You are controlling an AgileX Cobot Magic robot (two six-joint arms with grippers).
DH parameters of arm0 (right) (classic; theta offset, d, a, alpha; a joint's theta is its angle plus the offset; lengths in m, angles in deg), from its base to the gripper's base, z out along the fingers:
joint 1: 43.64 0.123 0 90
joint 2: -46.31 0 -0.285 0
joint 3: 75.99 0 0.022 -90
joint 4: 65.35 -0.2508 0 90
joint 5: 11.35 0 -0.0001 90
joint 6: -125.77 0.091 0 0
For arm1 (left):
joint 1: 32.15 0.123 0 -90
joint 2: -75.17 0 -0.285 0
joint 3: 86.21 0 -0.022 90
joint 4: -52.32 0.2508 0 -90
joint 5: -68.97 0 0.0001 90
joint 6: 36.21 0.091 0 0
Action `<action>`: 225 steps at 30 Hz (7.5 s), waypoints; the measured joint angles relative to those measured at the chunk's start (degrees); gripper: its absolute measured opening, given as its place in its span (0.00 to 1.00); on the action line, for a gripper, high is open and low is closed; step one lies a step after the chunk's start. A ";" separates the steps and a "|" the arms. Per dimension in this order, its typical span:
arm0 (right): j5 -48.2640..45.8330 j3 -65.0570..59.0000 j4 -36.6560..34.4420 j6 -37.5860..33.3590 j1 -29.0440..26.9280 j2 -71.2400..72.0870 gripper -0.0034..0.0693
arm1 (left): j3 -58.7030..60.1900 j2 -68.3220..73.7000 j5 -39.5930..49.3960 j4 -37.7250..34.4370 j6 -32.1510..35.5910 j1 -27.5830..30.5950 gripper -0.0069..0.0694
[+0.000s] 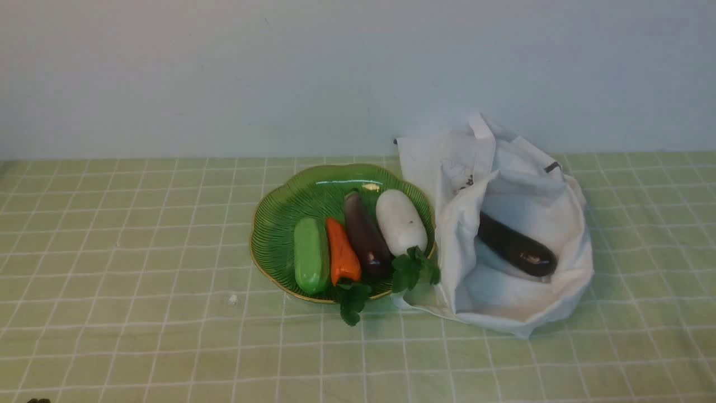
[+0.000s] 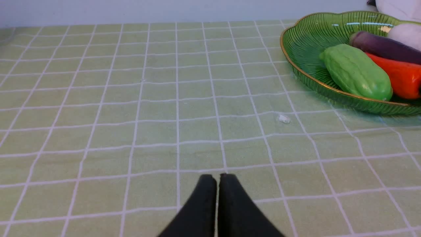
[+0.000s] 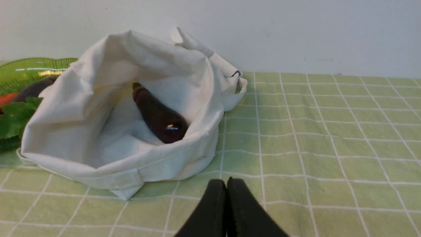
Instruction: Take vegetables from bag on green coffee tablecloth place on plate.
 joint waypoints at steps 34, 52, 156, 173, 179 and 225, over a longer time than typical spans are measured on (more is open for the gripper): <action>0.00 0.00 0.00 0.02 0.00 0.00 0.03 | 0.00 0.00 0.00 0.00 0.00 0.00 0.09; 0.21 0.00 -4.19 3.23 0.00 0.00 0.03 | 0.00 0.00 0.00 0.00 0.00 0.00 0.09; -31.27 57.16 -16.98 -15.77 8.10 -82.98 0.56 | 0.00 0.00 0.00 0.00 0.00 0.00 0.09; -41.42 72.70 -3.55 7.81 9.60 -66.85 0.56 | 0.00 0.00 0.00 0.00 0.00 0.00 0.09; -31.18 73.61 -10.27 4.62 19.03 -71.74 0.56 | 0.00 0.00 0.00 0.00 0.00 0.00 0.09; -30.94 92.05 -1.67 3.02 30.87 -96.27 0.92 | 0.00 0.00 0.00 0.00 0.00 0.00 0.09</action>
